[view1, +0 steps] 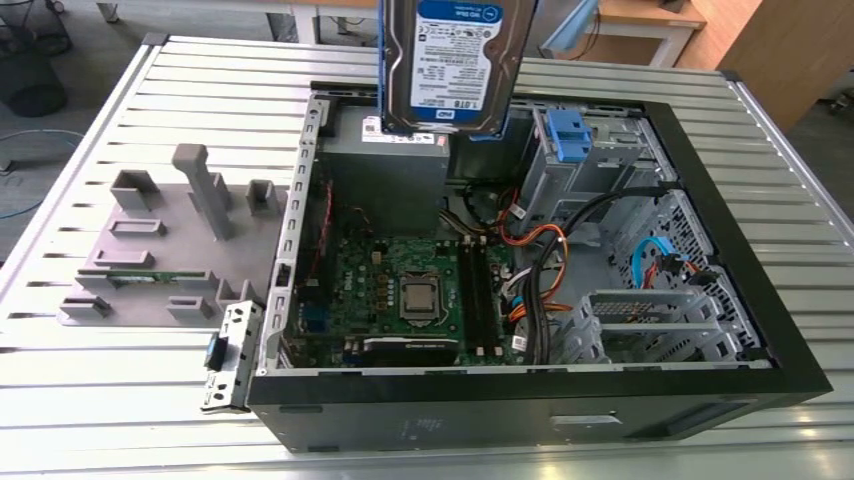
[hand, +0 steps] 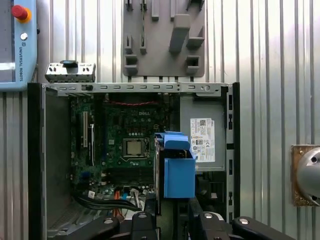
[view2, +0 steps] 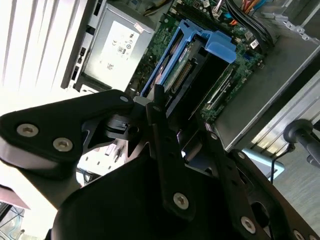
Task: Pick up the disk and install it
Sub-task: 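Pick up the disk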
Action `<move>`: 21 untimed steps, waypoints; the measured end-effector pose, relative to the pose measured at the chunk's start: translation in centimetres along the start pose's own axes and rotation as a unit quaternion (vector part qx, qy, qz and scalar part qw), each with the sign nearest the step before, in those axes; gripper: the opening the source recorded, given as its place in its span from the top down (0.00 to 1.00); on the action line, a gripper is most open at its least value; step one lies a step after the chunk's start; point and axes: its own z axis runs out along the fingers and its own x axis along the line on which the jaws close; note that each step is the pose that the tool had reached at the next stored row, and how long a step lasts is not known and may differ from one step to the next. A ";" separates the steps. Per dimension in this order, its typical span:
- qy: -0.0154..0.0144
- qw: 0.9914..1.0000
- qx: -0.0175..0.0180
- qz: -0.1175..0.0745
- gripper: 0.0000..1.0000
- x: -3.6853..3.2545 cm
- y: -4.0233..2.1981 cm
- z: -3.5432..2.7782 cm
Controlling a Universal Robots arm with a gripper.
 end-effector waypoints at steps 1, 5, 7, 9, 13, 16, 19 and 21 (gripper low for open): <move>0.000 1.000 0.000 0.000 0.65 0.37 -0.01 -0.01; 0.000 1.000 0.000 0.000 0.65 1.86 -0.06 -0.04; 0.000 1.000 0.000 0.000 0.65 2.59 -0.08 -0.06; 0.000 1.000 0.000 0.000 0.65 3.34 -0.10 -0.06; 0.000 1.000 0.000 0.000 0.65 4.83 -0.14 -0.10; 0.000 1.000 0.000 0.000 0.65 5.89 -0.17 -0.12; 0.000 1.000 0.000 0.000 0.65 6.91 -0.20 -0.15; 0.000 1.000 0.000 0.000 0.65 7.58 -0.22 -0.16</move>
